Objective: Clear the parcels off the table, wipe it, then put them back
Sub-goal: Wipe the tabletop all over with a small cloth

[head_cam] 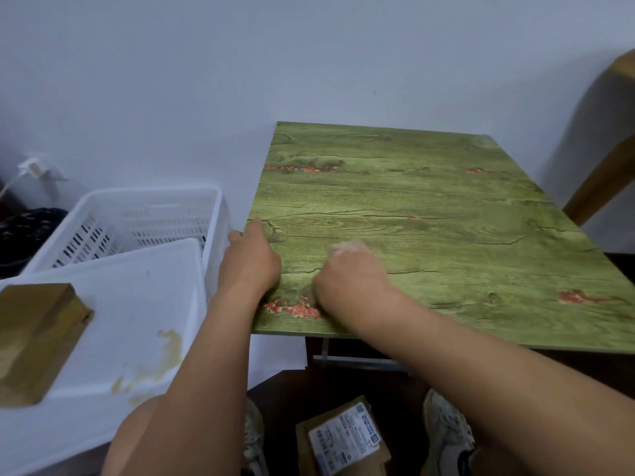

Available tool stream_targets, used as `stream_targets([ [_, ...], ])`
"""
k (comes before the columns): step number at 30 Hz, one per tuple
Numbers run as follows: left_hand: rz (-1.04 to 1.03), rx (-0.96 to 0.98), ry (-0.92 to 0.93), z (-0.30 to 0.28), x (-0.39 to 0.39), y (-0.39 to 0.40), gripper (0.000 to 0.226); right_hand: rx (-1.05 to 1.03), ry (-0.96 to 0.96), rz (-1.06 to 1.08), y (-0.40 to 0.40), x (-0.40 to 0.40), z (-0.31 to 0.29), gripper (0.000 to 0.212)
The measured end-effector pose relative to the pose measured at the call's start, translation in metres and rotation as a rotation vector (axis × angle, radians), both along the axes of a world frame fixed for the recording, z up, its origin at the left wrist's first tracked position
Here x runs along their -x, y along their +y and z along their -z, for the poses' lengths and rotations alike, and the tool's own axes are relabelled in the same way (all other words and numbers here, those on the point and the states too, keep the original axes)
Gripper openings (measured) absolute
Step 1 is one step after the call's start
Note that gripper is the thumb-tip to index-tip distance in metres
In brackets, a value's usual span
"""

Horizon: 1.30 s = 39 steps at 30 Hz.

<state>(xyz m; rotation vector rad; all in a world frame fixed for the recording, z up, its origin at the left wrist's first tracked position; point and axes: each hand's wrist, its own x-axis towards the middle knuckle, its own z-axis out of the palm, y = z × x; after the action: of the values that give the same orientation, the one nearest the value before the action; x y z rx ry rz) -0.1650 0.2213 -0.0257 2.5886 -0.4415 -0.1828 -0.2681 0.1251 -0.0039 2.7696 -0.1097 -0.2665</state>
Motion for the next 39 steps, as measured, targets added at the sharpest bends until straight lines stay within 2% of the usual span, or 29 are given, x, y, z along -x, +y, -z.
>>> stream_targets([
  [3,0.010,-0.004,-0.026,0.005,-0.001,-0.001,0.037,-0.100,-0.182,0.093,-0.039,-0.019,0.001,0.035],
  [4,0.019,-0.009,-0.033,0.007,0.000,-0.001,0.035,-0.041,-0.177,0.159,-0.050,-0.022,0.003,0.036],
  [6,0.025,-0.023,-0.042,0.009,-0.001,-0.001,0.032,0.110,-0.009,0.281,-0.045,-0.020,0.005,0.030],
  [8,0.010,-0.040,-0.044,0.009,-0.002,-0.002,0.031,0.088,0.092,0.175,-0.019,-0.014,0.006,0.023],
  [11,0.004,-0.052,-0.048,0.009,-0.003,-0.004,0.029,-0.079,-0.098,-0.007,-0.021,-0.010,-0.002,0.030],
  [14,0.014,-0.059,-0.070,0.011,0.000,-0.004,0.030,-0.117,-0.233,0.128,-0.060,-0.016,-0.005,0.042],
  [16,0.018,-0.065,-0.081,0.012,0.000,-0.004,0.034,0.023,-0.123,0.193,-0.047,-0.013,-0.001,0.033],
  [18,0.010,-0.063,-0.085,0.012,-0.001,-0.004,0.036,0.037,-0.045,0.095,-0.013,-0.008,0.006,0.025],
  [20,0.009,-0.059,-0.082,0.011,-0.001,-0.006,0.039,-0.041,-0.107,-0.004,-0.004,-0.008,0.011,0.028],
  [23,0.030,-0.060,-0.081,0.012,0.001,-0.005,0.044,-0.121,-0.250,0.134,-0.043,-0.018,0.002,0.038],
  [25,0.045,-0.055,-0.081,0.014,0.001,-0.003,0.046,0.021,-0.170,0.255,-0.056,-0.015,0.001,0.036],
  [27,0.045,-0.051,-0.087,0.015,-0.002,-0.002,0.045,0.114,-0.012,0.215,-0.031,-0.008,0.003,0.031],
  [29,0.047,-0.053,-0.084,0.014,-0.003,-0.002,0.042,0.028,0.020,0.062,0.002,0.003,0.004,0.028],
  [30,0.047,-0.060,-0.079,0.014,-0.003,-0.003,0.042,-0.042,-0.044,0.036,0.004,0.004,0.004,0.029],
  [33,0.061,-0.099,-0.070,0.013,0.002,-0.004,0.052,-0.085,-0.218,0.092,-0.029,-0.007,0.004,0.036],
  [34,0.070,-0.106,-0.065,0.013,0.004,-0.004,0.054,-0.036,-0.201,0.120,-0.036,-0.007,0.005,0.036],
  [36,0.074,-0.113,-0.068,0.013,0.003,-0.003,0.055,0.108,-0.042,0.165,-0.019,-0.005,0.003,0.032],
  [37,0.071,-0.115,-0.067,0.013,0.003,-0.003,0.055,0.117,0.028,0.153,-0.002,-0.002,0.005,0.032],
  [39,0.066,-0.112,-0.053,0.011,0.002,-0.004,0.054,0.006,0.018,0.072,0.024,0.005,0.006,0.037],
])
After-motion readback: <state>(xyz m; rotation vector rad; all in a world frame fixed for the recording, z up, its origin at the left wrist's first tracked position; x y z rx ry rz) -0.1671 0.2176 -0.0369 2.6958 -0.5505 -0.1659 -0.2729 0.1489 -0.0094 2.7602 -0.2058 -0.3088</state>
